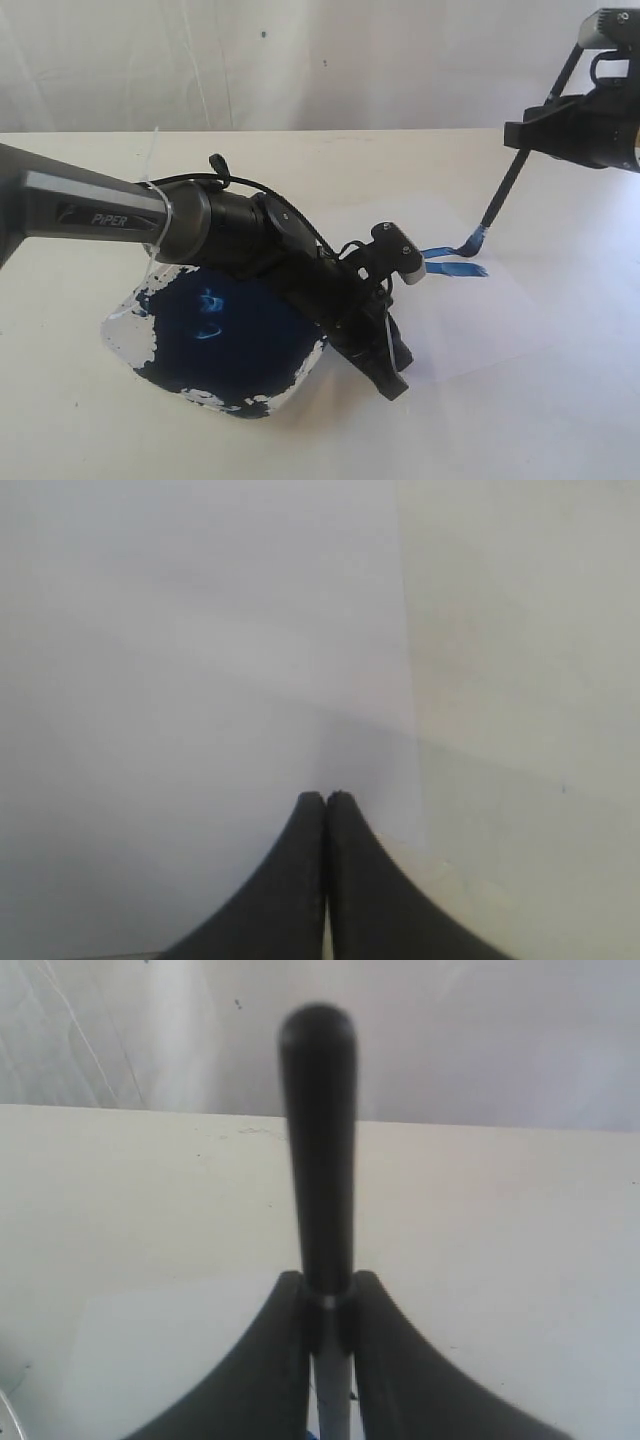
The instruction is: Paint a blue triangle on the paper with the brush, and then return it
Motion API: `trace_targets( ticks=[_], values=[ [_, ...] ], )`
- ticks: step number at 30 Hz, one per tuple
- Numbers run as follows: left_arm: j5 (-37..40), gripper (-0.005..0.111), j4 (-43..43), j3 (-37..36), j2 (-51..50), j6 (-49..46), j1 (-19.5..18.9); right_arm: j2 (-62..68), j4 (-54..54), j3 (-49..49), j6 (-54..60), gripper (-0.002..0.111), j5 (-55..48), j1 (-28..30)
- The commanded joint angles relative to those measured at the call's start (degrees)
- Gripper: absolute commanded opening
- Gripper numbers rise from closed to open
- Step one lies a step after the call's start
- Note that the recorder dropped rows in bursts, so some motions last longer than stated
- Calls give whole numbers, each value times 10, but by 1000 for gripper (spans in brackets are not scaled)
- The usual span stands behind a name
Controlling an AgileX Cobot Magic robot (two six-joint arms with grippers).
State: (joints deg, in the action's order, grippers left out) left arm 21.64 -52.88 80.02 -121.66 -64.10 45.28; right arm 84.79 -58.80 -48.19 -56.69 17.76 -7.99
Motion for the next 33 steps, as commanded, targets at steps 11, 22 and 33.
trace_targets(
  ticks=[11, 22, 33],
  values=[
    [10, 0, -8, -1, -1, -2, 0, -30, -3, -3, -34, 0, -49, 0],
    [10, 0, -8, -1, -1, -2, 0, -39, 2, -3, -35, 0, 35, 0],
    [9, 0, -8, -1, -1, -2, 0, -31, -3, -55, -108, 0, -73, 0]
  ],
)
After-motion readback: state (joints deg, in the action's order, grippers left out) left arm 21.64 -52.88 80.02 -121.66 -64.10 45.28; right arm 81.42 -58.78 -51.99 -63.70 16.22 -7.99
